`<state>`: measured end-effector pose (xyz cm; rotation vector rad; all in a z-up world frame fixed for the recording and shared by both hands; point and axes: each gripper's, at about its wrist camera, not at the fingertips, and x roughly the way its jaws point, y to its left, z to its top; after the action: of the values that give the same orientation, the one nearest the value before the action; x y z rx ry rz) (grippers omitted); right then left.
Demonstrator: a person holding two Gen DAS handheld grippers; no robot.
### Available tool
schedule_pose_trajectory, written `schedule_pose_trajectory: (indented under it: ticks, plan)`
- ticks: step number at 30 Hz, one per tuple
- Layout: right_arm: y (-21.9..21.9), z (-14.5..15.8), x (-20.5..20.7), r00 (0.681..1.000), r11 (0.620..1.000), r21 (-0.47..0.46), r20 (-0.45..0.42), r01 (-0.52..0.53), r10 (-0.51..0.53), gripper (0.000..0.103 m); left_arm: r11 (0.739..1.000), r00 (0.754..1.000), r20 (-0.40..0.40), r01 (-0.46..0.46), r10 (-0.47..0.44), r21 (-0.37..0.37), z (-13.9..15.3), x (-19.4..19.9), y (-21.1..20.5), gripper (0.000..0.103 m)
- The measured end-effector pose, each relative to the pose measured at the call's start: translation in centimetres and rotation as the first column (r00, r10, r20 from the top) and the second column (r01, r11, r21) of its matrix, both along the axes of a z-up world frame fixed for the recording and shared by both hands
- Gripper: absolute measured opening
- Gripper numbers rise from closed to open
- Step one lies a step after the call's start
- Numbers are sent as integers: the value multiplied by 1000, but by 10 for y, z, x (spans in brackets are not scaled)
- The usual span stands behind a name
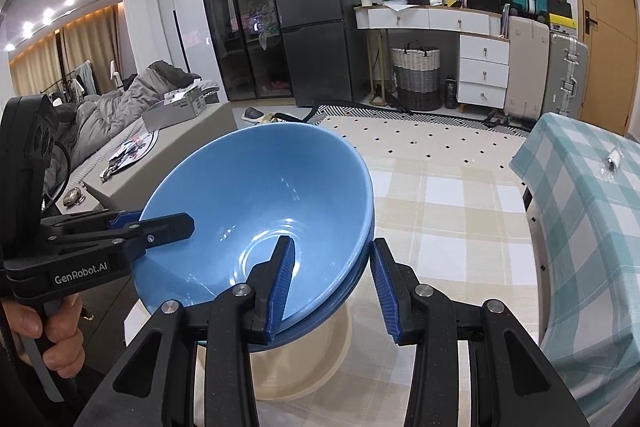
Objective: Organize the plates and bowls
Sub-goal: 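Lift the nested blue bowls and carry them over the beige plates, then lower the nested blue bowls onto the beige plate stack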
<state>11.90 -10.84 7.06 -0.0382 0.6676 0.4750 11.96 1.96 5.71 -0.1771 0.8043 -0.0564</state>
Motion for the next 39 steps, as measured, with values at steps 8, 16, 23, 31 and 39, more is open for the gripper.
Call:
schedule_pose_trajectory:
  ticks: [8, 16, 23, 31, 39]
  plan:
    - [22, -16, 10, 999, 1000, -11, -24, -27, 27, 39, 999, 999, -33, -33, 34, 25, -16, -1, 14, 30]
    - [45, -47, 23, 994, 996, -46, -77, -75, 71, 39, 996, 991, -100, -80, 84, 41, -44, 8, 31, 30]
    - [59, -61, 24, 991, 992, -78, -95, -99, 92, 39, 995, 985, -143, -95, 100, 41, -59, 12, 37, 30]
    - [59, -79, 32, 987, 990, -116, -146, -86, 68, 39, 995, 985, -142, -87, 94, 57, -60, 14, 35, 30]
    - [55, -81, 36, 988, 991, -108, -144, -74, 58, 39, 993, 988, -123, -81, 90, 82, -62, 18, 32, 30]
